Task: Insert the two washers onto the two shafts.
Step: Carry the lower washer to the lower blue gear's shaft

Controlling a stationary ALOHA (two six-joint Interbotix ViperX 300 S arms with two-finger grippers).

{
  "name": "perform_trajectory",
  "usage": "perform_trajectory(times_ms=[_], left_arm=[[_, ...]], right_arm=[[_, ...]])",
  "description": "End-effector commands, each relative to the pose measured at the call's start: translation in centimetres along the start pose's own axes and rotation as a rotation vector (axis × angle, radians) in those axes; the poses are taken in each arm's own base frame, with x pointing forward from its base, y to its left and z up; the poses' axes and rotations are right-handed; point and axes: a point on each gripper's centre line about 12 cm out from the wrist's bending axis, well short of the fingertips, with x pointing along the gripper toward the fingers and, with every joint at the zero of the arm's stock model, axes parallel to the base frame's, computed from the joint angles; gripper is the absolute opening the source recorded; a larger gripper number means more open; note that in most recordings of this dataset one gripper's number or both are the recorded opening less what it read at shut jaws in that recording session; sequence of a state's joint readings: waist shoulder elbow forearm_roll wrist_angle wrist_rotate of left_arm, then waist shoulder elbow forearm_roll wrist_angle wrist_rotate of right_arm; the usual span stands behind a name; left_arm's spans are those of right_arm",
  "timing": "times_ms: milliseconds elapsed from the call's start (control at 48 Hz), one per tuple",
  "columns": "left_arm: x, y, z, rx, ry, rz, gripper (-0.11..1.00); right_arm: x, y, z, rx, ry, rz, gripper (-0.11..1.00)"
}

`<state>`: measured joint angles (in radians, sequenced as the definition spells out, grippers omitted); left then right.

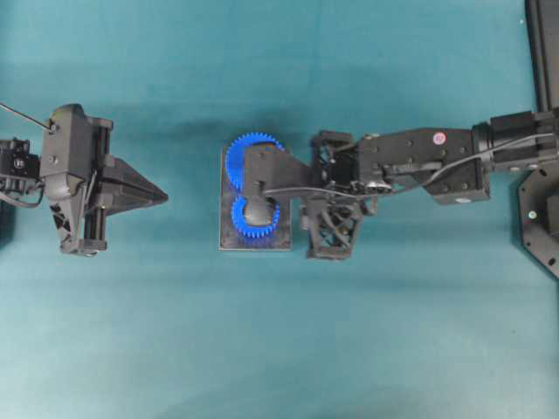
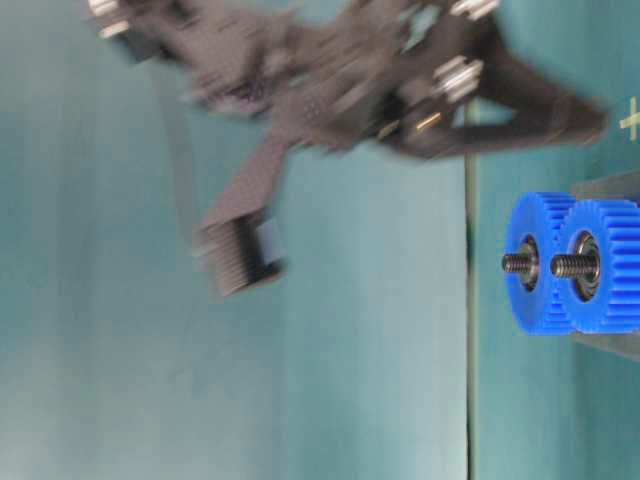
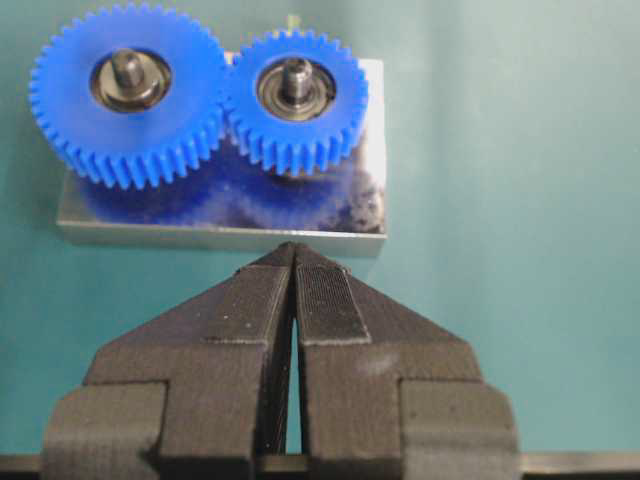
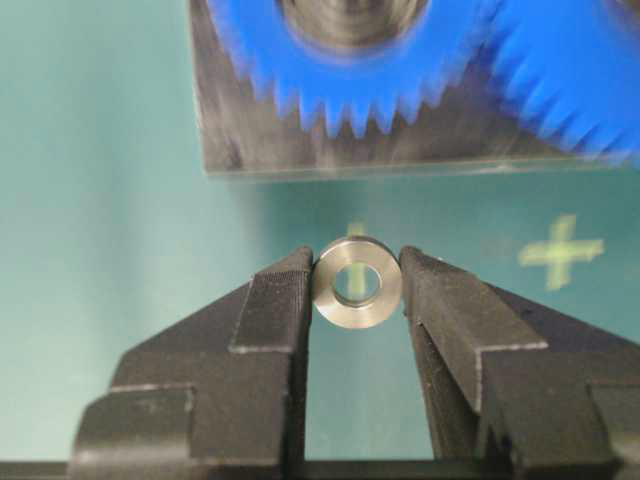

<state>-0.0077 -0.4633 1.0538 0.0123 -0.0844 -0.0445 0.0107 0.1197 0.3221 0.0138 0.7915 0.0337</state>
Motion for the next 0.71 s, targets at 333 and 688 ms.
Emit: perform_trajectory(times_ms=[333,688], left_arm=[[0.1,-0.1,0.9,0.004,-0.037,-0.003,0.0],[0.1,-0.1,0.8,0.004,-0.034,-0.003,0.0]], right_arm=[[-2.0,0.5,4.6,-0.091,-0.054,-0.014,0.3],[-0.5,0.9,5.6,-0.133,-0.04,-0.012,0.3]])
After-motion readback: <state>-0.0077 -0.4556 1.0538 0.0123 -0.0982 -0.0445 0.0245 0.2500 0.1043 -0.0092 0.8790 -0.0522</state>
